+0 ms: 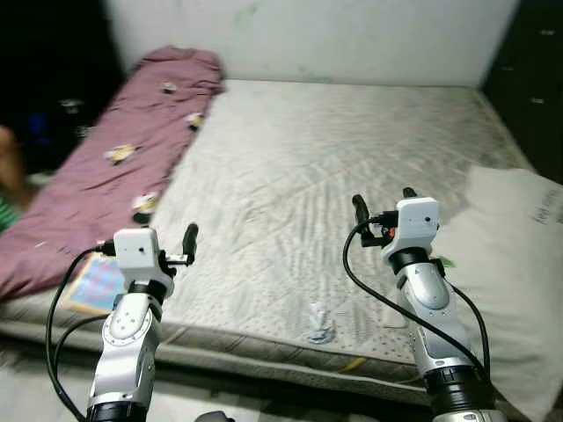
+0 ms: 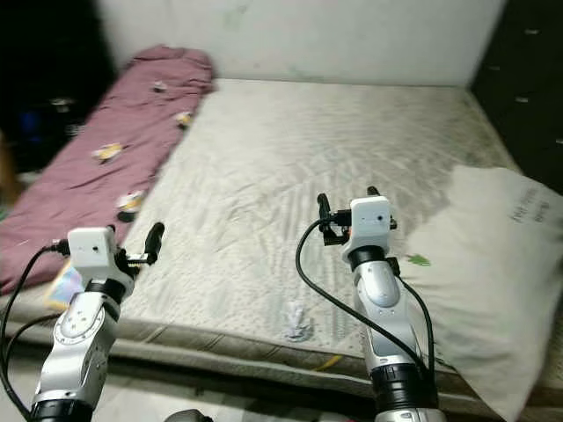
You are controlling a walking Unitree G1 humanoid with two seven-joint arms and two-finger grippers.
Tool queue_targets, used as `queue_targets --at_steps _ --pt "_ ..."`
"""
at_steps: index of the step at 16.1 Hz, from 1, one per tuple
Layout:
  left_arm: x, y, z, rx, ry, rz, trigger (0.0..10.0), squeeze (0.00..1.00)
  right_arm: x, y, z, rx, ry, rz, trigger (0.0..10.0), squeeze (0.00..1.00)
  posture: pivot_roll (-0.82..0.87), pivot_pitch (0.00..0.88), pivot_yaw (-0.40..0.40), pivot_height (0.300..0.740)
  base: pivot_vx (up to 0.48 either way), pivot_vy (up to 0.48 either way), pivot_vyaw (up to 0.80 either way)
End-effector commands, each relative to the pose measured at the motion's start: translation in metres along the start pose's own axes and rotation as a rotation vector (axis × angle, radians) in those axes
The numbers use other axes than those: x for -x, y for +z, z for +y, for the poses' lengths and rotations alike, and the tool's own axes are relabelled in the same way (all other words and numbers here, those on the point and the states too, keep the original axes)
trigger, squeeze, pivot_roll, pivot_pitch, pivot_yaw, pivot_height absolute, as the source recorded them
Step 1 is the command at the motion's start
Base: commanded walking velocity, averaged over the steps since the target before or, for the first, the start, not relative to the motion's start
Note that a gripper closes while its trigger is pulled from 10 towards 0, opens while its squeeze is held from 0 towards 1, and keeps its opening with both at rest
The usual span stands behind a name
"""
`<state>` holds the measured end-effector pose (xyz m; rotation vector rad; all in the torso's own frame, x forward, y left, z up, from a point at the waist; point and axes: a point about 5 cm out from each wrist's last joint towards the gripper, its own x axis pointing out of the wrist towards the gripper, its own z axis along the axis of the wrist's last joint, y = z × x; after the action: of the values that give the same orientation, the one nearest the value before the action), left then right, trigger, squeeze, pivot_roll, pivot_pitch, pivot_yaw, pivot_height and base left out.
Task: Clean up the room
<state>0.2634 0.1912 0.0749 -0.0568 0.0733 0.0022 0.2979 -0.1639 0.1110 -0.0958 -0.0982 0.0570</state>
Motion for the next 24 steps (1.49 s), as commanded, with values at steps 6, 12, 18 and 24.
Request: queue_targets --at_steps 6,12,18,24 --pt "0.004 0.000 0.002 0.022 -0.015 0.029 10.0 0.00 0.006 0.003 -0.010 -0.038 -0.093 0.014 10.0 0.00 -0.05 0.000 0.044 0.740 0.000 0.141 0.00" --pt "0.005 0.001 0.004 0.024 0.000 0.040 10.0 0.00 0.012 0.007 -0.017 -0.083 -0.170 0.026 10.0 0.00 -0.05 0.000 0.043 0.740 0.000 0.480 -0.19" --pt "0.004 0.005 0.006 0.071 -0.003 0.011 10.0 0.00 0.014 0.006 -0.019 -0.094 -0.192 0.046 10.0 0.00 -0.05 0.000 0.037 0.740 0.000 0.067 0.00" --pt "0.004 0.002 0.009 0.040 0.032 0.043 10.0 0.00 0.016 0.004 -0.019 -0.108 -0.206 0.063 10.0 0.00 -0.05 0.000 0.030 0.740 0.000 0.000 -0.32"
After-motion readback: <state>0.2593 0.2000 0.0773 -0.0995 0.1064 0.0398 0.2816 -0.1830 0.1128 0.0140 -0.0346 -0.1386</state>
